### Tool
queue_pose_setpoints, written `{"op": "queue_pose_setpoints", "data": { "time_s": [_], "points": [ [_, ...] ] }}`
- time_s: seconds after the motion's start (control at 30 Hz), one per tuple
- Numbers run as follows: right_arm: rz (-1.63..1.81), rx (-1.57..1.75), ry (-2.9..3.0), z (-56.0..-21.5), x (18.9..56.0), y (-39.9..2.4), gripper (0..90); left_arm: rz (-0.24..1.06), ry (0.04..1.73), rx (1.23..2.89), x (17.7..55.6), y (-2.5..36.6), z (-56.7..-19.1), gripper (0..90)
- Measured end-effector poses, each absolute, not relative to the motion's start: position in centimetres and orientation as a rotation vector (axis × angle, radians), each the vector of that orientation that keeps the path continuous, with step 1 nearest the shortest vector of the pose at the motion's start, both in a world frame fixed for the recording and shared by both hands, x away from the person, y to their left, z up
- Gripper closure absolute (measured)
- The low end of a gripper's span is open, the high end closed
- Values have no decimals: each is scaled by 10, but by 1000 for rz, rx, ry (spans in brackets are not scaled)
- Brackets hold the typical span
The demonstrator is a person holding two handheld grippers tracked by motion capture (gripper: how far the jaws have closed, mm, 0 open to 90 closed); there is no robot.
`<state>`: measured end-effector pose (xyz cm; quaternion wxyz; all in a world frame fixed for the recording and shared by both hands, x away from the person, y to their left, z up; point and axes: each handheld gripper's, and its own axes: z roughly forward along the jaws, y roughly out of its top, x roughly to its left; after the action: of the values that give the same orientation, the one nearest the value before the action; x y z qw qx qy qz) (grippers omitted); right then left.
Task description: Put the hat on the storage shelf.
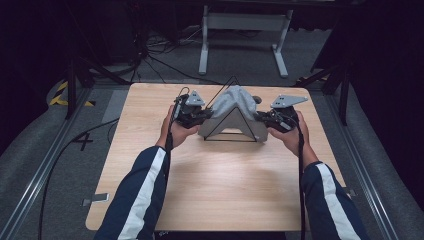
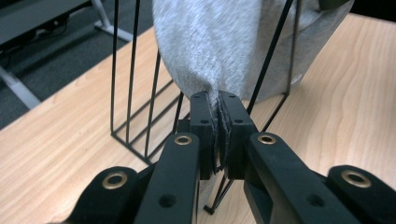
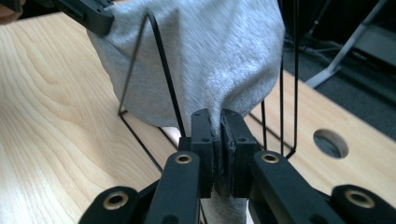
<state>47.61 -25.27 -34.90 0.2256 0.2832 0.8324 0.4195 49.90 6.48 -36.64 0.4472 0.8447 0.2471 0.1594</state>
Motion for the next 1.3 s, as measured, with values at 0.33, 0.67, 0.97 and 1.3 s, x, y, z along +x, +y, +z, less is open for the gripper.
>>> {"op": "queue_pose_setpoints", "data": {
  "time_s": [0.33,0.67,0.97,1.3],
  "points": [
    [1121,841,2329,-374,484,-253,846,394,632,2139,502,64,-389,856],
    [1105,905,2346,-393,491,-254,845,392,652,2161,504,59,-409,858],
    [1089,915,2350,-399,491,-252,844,384,663,2162,505,56,-419,859],
    [1034,886,2340,-387,487,-252,834,458,629,2208,497,65,-397,855]
  ]
}}
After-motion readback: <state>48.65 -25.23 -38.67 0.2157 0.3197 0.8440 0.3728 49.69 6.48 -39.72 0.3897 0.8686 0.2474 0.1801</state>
